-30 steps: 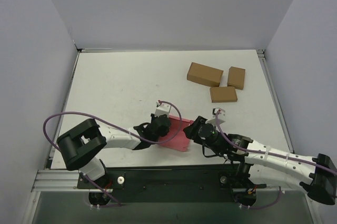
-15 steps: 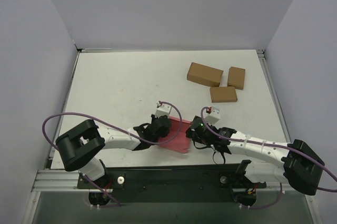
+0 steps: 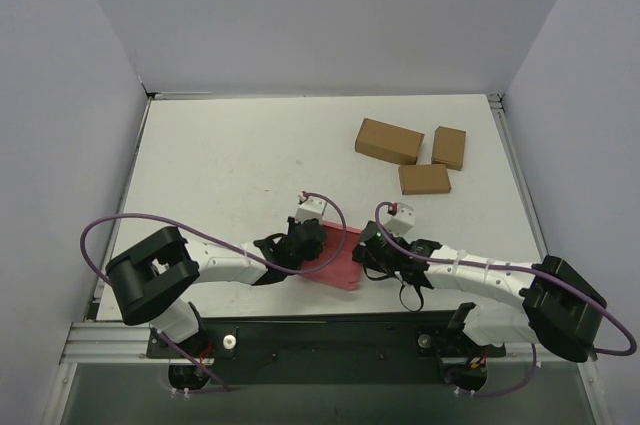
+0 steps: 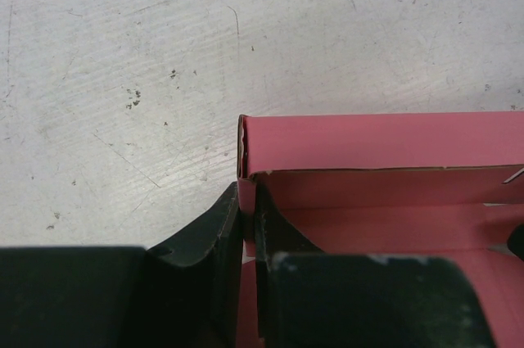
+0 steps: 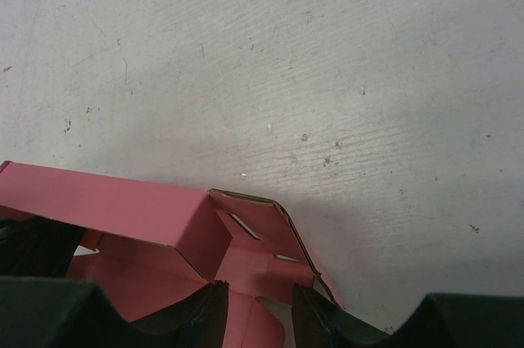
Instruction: Fold the paper box
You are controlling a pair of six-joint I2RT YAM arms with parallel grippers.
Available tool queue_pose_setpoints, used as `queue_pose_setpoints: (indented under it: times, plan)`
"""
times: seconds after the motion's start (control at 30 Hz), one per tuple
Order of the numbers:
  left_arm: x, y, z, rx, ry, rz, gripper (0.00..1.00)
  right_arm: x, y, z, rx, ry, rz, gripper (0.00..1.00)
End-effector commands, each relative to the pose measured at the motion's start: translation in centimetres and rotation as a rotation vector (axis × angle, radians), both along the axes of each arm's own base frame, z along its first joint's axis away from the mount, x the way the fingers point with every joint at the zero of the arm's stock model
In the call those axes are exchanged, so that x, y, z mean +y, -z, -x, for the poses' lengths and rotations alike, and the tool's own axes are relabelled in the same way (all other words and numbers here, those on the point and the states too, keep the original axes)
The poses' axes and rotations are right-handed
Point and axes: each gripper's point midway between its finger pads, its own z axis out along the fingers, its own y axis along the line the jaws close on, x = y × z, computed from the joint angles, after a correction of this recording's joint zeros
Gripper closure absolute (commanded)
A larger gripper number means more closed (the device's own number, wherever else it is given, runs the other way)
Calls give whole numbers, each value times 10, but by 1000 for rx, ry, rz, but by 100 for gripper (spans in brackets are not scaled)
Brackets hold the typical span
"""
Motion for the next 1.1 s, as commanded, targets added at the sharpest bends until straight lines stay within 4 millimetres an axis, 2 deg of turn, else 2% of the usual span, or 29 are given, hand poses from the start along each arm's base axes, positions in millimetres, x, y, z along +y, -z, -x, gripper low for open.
queue_pose_setpoints:
  times: [0.0,0.07,0.23,0.33,0.57,0.9,1.07]
  plan:
    - [-14,-21,-7,-31,-5,52,100,-3,1,-4,4,22,8,64]
    - [-13,-20,-7,-30,-6,49,100,-2,0,-4,2,21,8,64]
    - [-12,-20,-8,-32,-11,42,100,-18,-1,0,-10,48,80,64]
    - [-14,-21,-8,-34,-6,39,100,-20,1,1,-5,52,85,64]
    - [-17,-23,-6,-46,4,31,100,-11,3,-4,-7,34,64,64]
    - [-24,-18,0,-47,25,16,100,-3,-13,-15,-75,36,-9,70]
    - [-28,-19,2,-50,34,18,100,5,-7,-13,-66,16,-51,74]
